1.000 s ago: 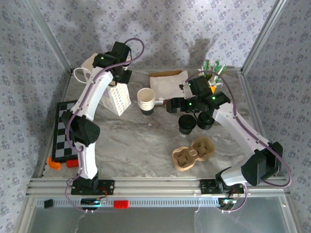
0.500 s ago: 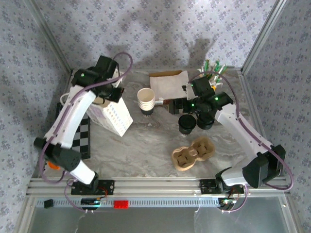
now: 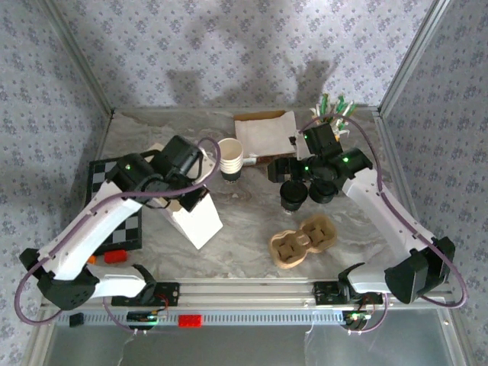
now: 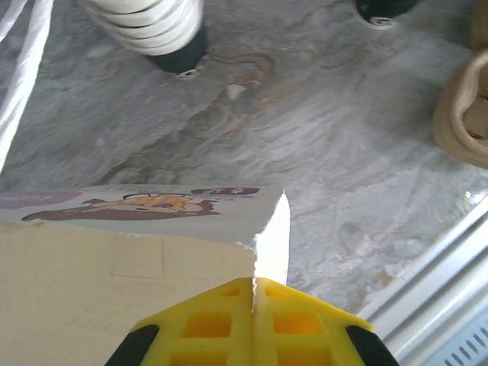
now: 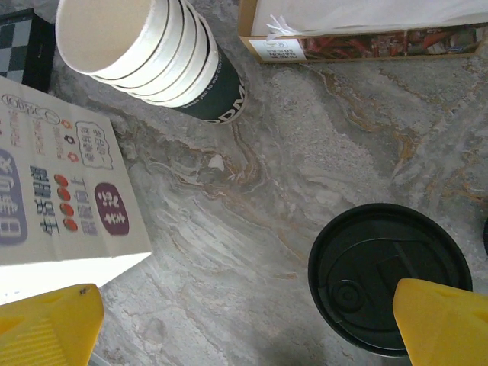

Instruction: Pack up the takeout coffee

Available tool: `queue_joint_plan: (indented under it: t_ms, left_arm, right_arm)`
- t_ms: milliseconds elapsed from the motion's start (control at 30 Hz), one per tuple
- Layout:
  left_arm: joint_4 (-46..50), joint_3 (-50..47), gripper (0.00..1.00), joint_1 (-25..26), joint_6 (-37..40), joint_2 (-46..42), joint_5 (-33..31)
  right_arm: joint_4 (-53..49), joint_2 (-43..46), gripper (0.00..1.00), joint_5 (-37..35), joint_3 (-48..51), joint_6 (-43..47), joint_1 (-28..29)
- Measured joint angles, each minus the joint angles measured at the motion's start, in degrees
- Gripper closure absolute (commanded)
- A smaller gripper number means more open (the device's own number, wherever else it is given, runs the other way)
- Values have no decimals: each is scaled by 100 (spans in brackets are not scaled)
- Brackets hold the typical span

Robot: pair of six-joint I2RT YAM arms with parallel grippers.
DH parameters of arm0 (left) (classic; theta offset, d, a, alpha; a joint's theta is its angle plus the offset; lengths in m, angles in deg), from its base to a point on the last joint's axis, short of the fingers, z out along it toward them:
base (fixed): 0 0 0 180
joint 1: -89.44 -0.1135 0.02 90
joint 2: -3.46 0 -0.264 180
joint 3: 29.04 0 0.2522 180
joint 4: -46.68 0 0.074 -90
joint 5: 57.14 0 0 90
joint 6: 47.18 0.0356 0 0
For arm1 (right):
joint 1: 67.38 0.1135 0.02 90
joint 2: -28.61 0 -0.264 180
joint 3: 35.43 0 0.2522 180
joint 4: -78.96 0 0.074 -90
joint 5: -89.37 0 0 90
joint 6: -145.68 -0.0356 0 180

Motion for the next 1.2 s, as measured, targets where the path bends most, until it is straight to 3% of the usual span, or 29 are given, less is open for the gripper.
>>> queue_joint_plan:
  t_ms: [100, 267, 500, 633, 800, 867, 967, 1100, 1200]
  left_arm:
    - [-15, -127, 99, 387, -4, -4, 26]
    - [31, -251, 61, 455, -81, -105, 59]
    - [278, 385, 40, 468, -387, -142, -33]
    - [485, 1084, 37, 476, -1248, -118, -868]
    - [1283, 2052, 35, 391, -2719, 118, -2542]
    - [1464, 2041, 30, 142, -3088, 125, -2918]
    - [1397, 1589, 30, -636, -3394, 22, -3093]
    - [1058, 682, 28, -1698, -3574, -146, -2986]
    - [634, 157, 28, -2221, -3582, -264, -2555]
  right_arm:
    - [-26, 63, 1, -44, 66, 0, 0]
    - [-33, 184, 1, -42, 114, 2, 0]
    - [-109, 197, 1, -42, 111, 9, 44]
    - [-267, 197, 1, -61, 55, 11, 142]
    - [-356, 195, 1, -48, -39, 24, 387]
    - [-363, 179, 0, -37, -46, 26, 496]
    - [-356, 140, 1, -37, -61, 24, 621]
    - [-326, 120, 1, -13, -61, 20, 684]
    - [-306, 118, 1, 4, -61, 20, 691]
